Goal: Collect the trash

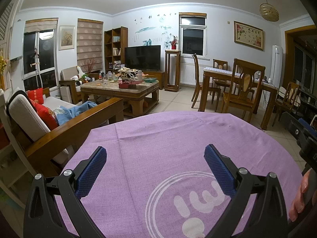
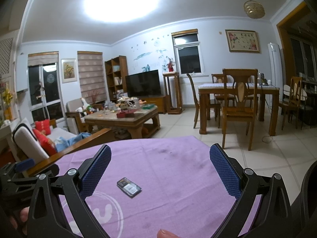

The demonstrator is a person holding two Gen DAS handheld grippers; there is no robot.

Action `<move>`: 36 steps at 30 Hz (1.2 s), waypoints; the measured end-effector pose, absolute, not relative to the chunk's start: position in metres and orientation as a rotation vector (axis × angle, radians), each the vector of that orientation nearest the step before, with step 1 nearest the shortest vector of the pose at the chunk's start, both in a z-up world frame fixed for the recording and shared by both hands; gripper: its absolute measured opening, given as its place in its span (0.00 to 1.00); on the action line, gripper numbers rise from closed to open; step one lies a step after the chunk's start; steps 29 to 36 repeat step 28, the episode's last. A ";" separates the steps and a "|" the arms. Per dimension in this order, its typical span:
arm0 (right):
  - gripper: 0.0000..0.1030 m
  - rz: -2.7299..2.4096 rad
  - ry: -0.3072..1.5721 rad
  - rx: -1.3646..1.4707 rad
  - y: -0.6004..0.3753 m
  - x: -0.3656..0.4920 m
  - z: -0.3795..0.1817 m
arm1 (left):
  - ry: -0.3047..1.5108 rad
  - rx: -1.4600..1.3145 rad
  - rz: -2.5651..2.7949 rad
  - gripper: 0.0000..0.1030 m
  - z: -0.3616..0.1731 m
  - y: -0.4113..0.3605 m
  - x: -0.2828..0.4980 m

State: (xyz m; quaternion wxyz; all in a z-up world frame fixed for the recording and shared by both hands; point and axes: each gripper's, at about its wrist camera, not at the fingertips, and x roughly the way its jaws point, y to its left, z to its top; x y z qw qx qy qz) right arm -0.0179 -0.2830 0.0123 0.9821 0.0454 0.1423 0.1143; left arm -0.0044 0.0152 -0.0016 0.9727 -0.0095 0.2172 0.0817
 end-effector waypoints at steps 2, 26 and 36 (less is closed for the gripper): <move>0.95 0.240 0.310 0.103 -0.283 -0.017 0.008 | 0.439 -0.019 0.165 0.95 -0.002 0.015 -0.005; 0.95 0.230 0.319 0.115 -0.289 -0.026 0.005 | 0.461 -0.052 0.174 0.95 -0.006 0.017 -0.007; 0.95 0.230 0.319 0.116 -0.289 -0.026 0.006 | 0.461 -0.058 0.175 0.95 -0.007 0.015 -0.010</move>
